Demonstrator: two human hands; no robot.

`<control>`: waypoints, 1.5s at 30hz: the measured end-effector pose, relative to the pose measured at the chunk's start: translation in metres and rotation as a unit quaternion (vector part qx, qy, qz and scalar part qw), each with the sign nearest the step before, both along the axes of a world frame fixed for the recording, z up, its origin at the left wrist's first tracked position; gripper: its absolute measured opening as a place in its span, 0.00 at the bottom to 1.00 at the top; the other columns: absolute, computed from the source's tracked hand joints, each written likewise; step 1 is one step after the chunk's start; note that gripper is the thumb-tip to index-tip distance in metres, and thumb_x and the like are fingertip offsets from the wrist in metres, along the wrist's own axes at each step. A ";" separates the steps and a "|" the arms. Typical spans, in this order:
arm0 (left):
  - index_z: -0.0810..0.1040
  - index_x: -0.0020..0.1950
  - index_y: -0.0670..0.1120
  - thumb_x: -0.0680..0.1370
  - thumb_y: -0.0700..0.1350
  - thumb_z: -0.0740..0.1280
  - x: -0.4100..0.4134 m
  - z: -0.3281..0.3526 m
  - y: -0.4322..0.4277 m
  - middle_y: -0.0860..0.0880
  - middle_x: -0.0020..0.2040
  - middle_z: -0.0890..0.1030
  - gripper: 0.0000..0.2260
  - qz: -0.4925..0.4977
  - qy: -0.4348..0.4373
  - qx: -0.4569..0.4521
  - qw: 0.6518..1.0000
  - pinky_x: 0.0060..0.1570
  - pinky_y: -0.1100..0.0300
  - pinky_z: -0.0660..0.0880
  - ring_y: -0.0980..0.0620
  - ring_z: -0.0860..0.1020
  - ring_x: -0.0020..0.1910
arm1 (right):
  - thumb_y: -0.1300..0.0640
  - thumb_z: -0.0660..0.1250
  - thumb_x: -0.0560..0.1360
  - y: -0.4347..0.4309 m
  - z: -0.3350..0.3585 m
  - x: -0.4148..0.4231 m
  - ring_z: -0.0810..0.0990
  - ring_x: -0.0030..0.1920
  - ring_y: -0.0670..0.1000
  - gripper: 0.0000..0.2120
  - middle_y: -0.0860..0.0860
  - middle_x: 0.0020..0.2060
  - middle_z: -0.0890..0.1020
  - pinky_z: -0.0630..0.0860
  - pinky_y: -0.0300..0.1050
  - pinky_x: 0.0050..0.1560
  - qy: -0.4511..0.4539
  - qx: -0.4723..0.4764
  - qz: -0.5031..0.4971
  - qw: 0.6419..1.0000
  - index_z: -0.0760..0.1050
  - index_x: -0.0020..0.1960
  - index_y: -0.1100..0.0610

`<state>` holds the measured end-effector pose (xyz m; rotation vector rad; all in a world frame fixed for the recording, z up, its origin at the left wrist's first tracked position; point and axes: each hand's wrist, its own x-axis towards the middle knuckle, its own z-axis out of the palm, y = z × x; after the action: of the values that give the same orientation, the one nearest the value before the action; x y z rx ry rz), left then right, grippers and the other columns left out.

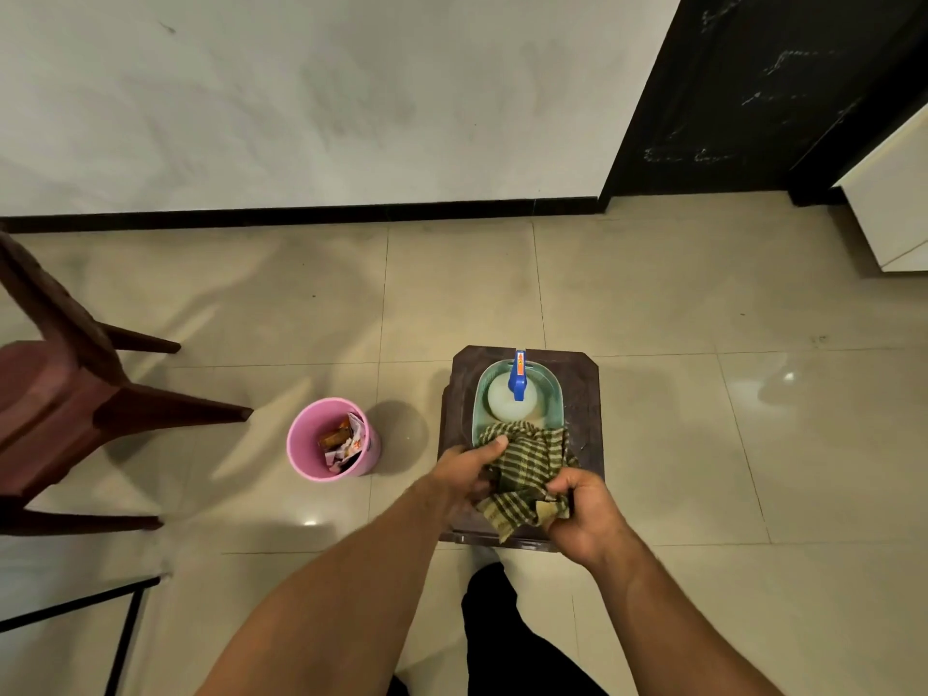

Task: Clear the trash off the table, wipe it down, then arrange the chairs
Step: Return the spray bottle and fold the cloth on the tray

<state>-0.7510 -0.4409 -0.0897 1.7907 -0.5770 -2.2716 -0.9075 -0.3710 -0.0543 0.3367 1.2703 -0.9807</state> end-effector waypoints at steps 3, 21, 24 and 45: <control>0.76 0.67 0.45 0.66 0.69 0.74 0.000 0.007 0.005 0.44 0.63 0.82 0.38 -0.043 -0.018 0.015 0.999 0.59 0.46 0.79 0.44 0.80 0.60 | 0.66 0.54 0.65 0.005 0.003 -0.003 0.78 0.58 0.66 0.29 0.66 0.61 0.79 0.67 0.63 0.71 -0.032 0.007 -0.022 0.999 0.75 0.64 0.69; 0.78 0.58 0.37 0.75 0.51 0.76 0.000 0.041 0.033 0.45 0.46 0.82 0.21 0.009 -0.090 -0.159 0.983 0.43 0.56 0.81 0.48 0.81 0.44 | 0.63 0.66 0.80 0.014 0.003 -0.002 0.84 0.55 0.56 0.12 0.55 0.53 0.86 0.77 0.60 0.63 0.245 -0.141 0.220 0.934 0.81 0.61 0.56; 0.79 0.61 0.37 0.76 0.52 0.75 -0.009 0.048 0.039 0.39 0.54 0.84 0.22 -0.014 -0.017 -0.120 0.993 0.46 0.55 0.83 0.44 0.84 0.54 | 0.63 0.64 0.81 0.019 0.000 0.004 0.83 0.57 0.58 0.11 0.56 0.53 0.86 0.77 0.61 0.64 0.241 -0.144 0.219 0.935 0.83 0.57 0.54; 0.79 0.51 0.42 0.81 0.51 0.65 0.007 0.079 0.027 0.45 0.46 0.82 0.12 -0.052 -0.021 -0.128 0.990 0.47 0.53 0.80 0.46 0.81 0.49 | 0.69 0.59 0.72 0.023 0.026 0.018 0.76 0.44 0.57 0.12 0.57 0.38 0.81 0.72 0.53 0.46 0.276 -0.111 0.145 0.944 0.78 0.40 0.59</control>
<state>-0.7443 -0.4143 -0.0110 1.7214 -0.9447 -2.1125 -0.8896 -0.3482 -0.0281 -0.3210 1.6343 -0.9830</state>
